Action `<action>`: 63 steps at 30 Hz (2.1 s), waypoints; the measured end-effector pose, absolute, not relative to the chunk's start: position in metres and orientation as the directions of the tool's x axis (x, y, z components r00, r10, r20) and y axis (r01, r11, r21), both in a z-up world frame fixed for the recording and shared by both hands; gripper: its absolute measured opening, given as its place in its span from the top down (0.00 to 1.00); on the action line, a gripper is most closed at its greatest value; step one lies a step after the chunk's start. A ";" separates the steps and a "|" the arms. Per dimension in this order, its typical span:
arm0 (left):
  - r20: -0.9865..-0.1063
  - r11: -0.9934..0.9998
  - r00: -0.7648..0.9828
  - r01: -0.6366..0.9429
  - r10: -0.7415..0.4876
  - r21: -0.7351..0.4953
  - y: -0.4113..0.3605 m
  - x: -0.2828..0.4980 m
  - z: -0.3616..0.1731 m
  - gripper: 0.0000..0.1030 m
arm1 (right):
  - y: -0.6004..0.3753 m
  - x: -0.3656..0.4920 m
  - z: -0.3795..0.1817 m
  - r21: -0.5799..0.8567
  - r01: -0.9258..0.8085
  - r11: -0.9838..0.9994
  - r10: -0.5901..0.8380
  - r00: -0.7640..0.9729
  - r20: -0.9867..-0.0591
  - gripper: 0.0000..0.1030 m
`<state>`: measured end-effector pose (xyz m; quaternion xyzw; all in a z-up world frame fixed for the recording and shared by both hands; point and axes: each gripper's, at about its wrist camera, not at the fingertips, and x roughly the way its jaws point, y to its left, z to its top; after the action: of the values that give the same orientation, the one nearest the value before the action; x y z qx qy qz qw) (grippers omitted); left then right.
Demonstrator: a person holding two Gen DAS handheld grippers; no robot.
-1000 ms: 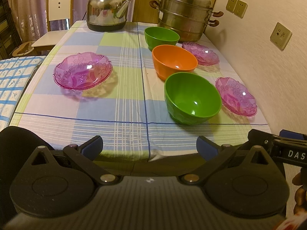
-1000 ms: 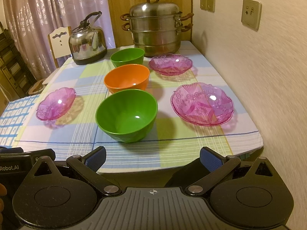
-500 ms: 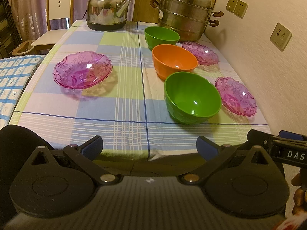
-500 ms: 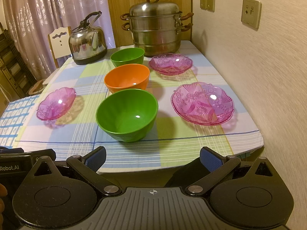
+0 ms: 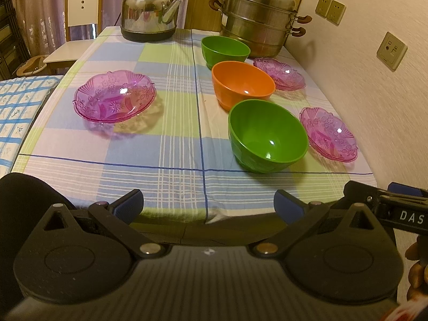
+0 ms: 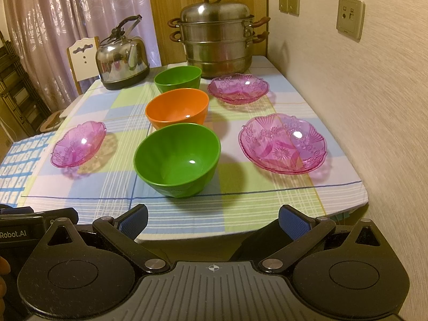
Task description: Organize plates and bowls
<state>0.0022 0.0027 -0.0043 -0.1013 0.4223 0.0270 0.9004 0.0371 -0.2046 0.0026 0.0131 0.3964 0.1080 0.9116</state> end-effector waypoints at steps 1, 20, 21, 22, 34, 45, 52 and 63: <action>-0.766 0.978 0.642 -0.134 -0.036 -0.159 0.003 0.002 -0.004 0.00 | -0.204 0.037 0.002 0.110 -0.186 0.976 0.207 0.663 -0.719 0.00; -0.766 0.978 0.642 -0.137 -0.035 -0.160 0.000 0.000 -0.009 0.00 | -0.204 0.036 0.001 0.112 -0.185 0.976 0.208 0.663 -0.719 0.00; -0.766 0.977 0.642 -0.137 -0.036 -0.161 0.000 0.000 -0.009 0.00 | -0.204 0.036 0.002 0.112 -0.185 0.976 0.208 0.662 -0.720 0.00; -0.766 0.978 0.642 -0.137 -0.036 -0.160 0.001 0.000 -0.008 0.00 | -0.204 0.036 0.001 0.113 -0.185 0.976 0.208 0.662 -0.720 0.00; -0.748 0.964 0.662 -0.164 -0.049 -0.208 0.014 0.003 -0.001 0.00 | -0.202 0.039 0.008 0.160 -0.199 0.967 0.253 0.673 -0.695 0.00; -0.675 0.931 0.737 -0.216 -0.042 -0.294 0.086 0.022 0.037 0.00 | -0.163 0.075 0.036 0.280 -0.309 0.909 0.417 0.642 -0.644 0.00; -0.659 0.913 0.752 -0.260 -0.012 -0.315 0.156 0.042 0.058 0.00 | -0.115 0.110 0.048 0.321 -0.371 0.871 0.489 0.596 -0.638 0.00; -0.702 0.912 0.712 -0.301 0.021 -0.279 0.239 0.083 0.028 0.01 | -0.049 0.161 0.035 0.316 -0.442 0.839 0.534 0.559 -0.634 0.01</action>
<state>0.0831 0.2391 0.0282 -0.1901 0.3691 0.0889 0.9054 0.1614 -0.0486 0.0351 0.0603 0.3791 0.2769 0.8809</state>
